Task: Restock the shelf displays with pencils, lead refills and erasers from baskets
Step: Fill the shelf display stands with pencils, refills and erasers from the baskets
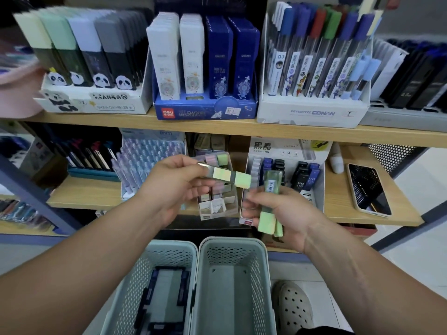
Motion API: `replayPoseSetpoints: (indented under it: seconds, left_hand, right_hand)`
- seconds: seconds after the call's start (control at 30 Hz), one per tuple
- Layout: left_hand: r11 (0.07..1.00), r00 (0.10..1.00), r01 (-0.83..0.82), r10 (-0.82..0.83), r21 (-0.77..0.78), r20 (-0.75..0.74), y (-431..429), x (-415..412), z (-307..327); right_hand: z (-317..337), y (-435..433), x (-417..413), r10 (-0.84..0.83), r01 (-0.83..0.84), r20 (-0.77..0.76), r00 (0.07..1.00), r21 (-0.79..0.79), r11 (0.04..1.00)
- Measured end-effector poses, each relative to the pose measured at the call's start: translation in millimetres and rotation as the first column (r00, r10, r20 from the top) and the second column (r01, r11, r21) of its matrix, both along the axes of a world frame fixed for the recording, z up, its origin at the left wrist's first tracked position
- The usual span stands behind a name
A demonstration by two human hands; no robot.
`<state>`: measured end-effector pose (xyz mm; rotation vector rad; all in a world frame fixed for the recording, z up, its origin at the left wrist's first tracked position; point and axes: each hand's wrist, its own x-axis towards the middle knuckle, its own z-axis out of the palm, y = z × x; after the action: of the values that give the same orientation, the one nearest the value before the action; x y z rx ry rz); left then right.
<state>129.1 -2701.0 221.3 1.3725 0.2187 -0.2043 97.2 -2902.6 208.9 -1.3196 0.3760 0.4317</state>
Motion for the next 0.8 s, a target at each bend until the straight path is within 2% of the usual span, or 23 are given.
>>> replayPoseSetpoints:
  seconds: [0.1, 0.2, 0.3, 0.4, 0.57, 0.7, 0.8]
  left_hand:
    - [0.993, 0.996, 0.082, -0.085, 0.083, 0.027, 4.2, -0.2, -2.5]
    - [0.978, 0.981, 0.19, -0.193, 0.088, 0.02, 4.3, -2.2, -4.8]
    - [0.952, 0.951, 0.305, -0.306, -0.017, -0.051, 5.5, -4.1, -6.6]
    - [0.927, 0.925, 0.334, -0.357, -0.173, -0.127, 7.9, -6.0, -10.7]
    - [0.833, 0.831, 0.504, -0.54, -0.228, -0.132, 17.9, -6.8, -18.0]
    - [0.753, 0.752, 0.63, -0.653, -0.19, -0.094, 21.8, -5.6, -21.2]
    - [0.703, 0.7, 0.711, -0.707, 0.005, -0.095, 16.0, -8.7, -24.2]
  right_hand:
    - [-0.8, -0.9, 4.8, -0.102, 0.102, 0.025, 0.994, 0.023, 0.995]
    - [-4.2, 1.3, 7.7, -0.145, 0.145, 0.031, 0.989, 0.016, 0.989]
    - [-8.1, 5.5, 10.5, -0.192, 0.193, 0.047, 0.98, -0.023, 0.981]
    - [-8.3, 8.1, 12.2, -0.227, 0.231, 0.092, 0.97, -0.045, 0.972]
    - [-6.9, 8.9, 13.3, -0.198, 0.214, 0.158, 0.967, -0.094, 0.972]
    - [-7.2, 11.4, 12.6, -0.122, 0.187, 0.267, 0.956, -0.23, 0.955]
    - [-8.7, 15.1, 11.0, -0.122, 0.171, 0.25, 0.96, -0.184, 0.968]
